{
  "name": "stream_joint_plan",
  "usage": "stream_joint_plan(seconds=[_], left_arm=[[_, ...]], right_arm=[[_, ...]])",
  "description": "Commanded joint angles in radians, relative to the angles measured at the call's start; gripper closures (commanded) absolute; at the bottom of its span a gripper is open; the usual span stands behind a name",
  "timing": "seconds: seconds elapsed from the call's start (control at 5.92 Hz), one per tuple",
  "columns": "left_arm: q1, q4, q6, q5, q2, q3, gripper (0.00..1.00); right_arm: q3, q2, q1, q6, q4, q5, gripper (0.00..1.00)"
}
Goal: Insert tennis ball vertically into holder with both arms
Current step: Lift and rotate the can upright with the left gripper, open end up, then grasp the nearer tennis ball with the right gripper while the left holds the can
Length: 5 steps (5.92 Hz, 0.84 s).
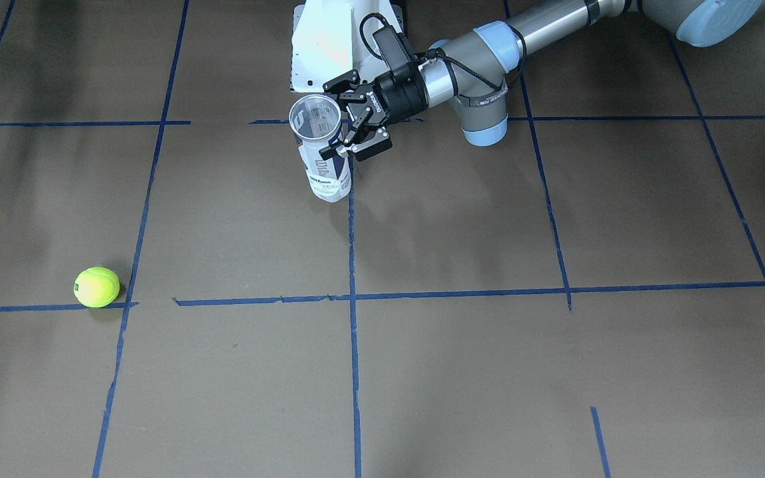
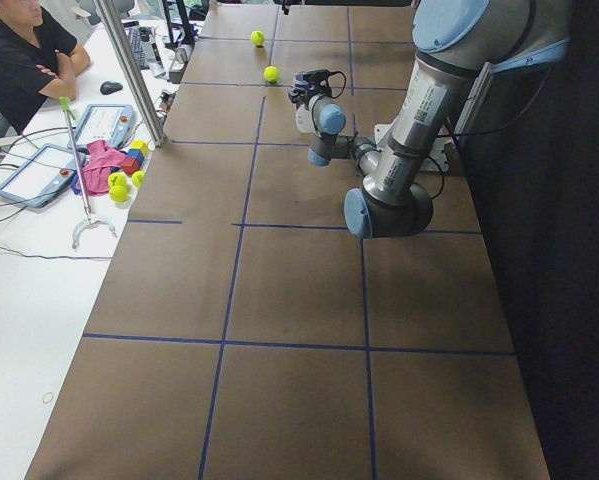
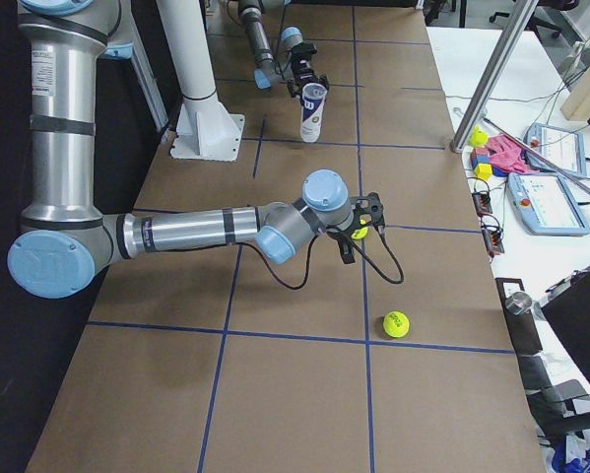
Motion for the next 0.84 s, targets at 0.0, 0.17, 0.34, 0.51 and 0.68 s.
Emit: stream_joint_plan(seconds=[0.0, 0.17, 0.34, 0.51, 0.68], left_arm=[[-0.005, -0.040, 0.005, 0.003, 0.005, 0.050, 0.22], [-0.003, -0.089, 0.005, 0.003, 0.002, 0.096, 0.22], [-0.003, -0.092, 0.005, 0.003, 0.002, 0.107, 0.22], [-0.003, -0.139, 0.000, 0.004, 0.000, 0.124, 0.22], [-0.003, -0.182, -0.005, 0.004, -0.003, 0.139, 0.22]], right_arm=[[-0.003, 0.030, -0.067, 0.061, -0.007, -0.068, 0.00], [-0.006, 0.052, -0.101, 0.115, -0.009, -0.074, 0.00], [-0.007, 0.088, -0.142, 0.185, -0.009, -0.109, 0.00], [-0.009, 0.110, -0.164, 0.228, -0.009, -0.129, 0.00], [-0.009, 0.113, -0.170, 0.230, -0.009, -0.146, 0.00]])
